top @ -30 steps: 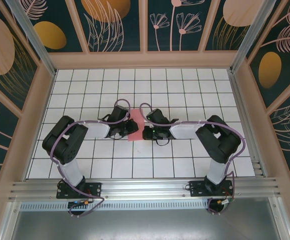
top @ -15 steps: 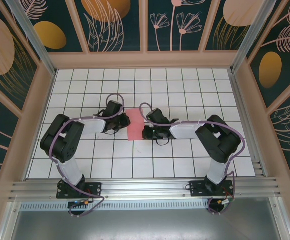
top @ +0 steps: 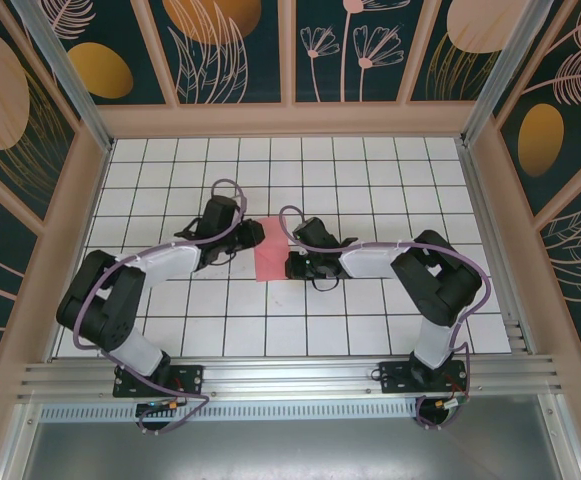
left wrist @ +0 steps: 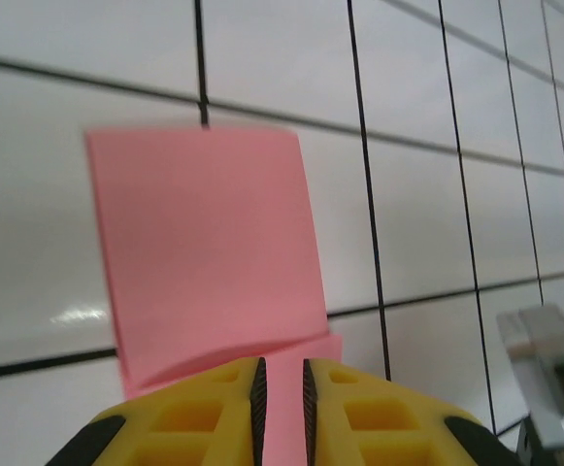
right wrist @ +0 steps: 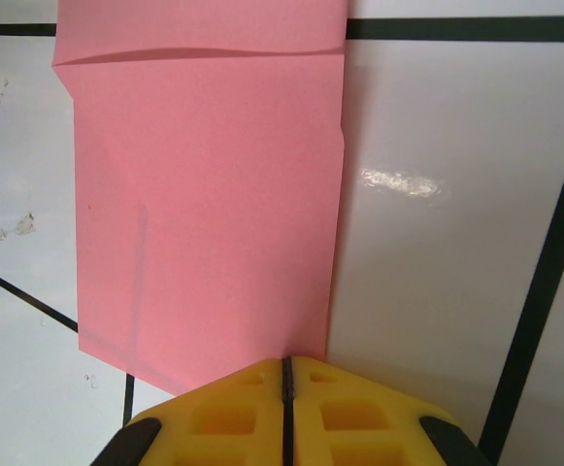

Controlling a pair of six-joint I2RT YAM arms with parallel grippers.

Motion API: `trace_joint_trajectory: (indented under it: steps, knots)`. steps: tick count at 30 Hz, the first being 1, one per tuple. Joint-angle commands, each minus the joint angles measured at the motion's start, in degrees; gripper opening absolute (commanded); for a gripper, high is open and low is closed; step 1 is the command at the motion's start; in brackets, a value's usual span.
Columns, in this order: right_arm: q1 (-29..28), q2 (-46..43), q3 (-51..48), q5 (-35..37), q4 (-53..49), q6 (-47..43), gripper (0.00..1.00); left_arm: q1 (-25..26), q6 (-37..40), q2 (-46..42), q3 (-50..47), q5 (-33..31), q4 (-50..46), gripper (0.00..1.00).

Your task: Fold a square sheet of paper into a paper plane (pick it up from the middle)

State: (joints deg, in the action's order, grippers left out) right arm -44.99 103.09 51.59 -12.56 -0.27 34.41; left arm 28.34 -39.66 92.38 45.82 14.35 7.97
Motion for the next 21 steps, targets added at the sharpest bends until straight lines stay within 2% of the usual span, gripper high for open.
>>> trace_joint_trajectory:
  steps: [1, 8, 14, 21]
  knots:
    - [0.26, 3.3, -2.46, 2.81, -8.11, -0.05, 0.11, 1.34, -0.62, 3.31, -0.63, 3.79, 2.12, 0.19]
    - [0.26, 2.69, -2.33, 2.04, -6.95, 0.22, 0.11, 1.63, 0.69, 8.2, 1.43, -0.51, -2.42, 0.18]
    - [0.26, -1.23, 1.51, 0.94, -6.12, -1.97, 0.11, 1.63, 1.23, 10.01, 2.48, -4.43, -5.35, 0.15]
    - [0.26, -0.6, 7.14, -2.94, -4.63, -2.86, 0.11, 1.63, 0.8, 11.19, 2.56, -4.59, -6.1, 0.13]
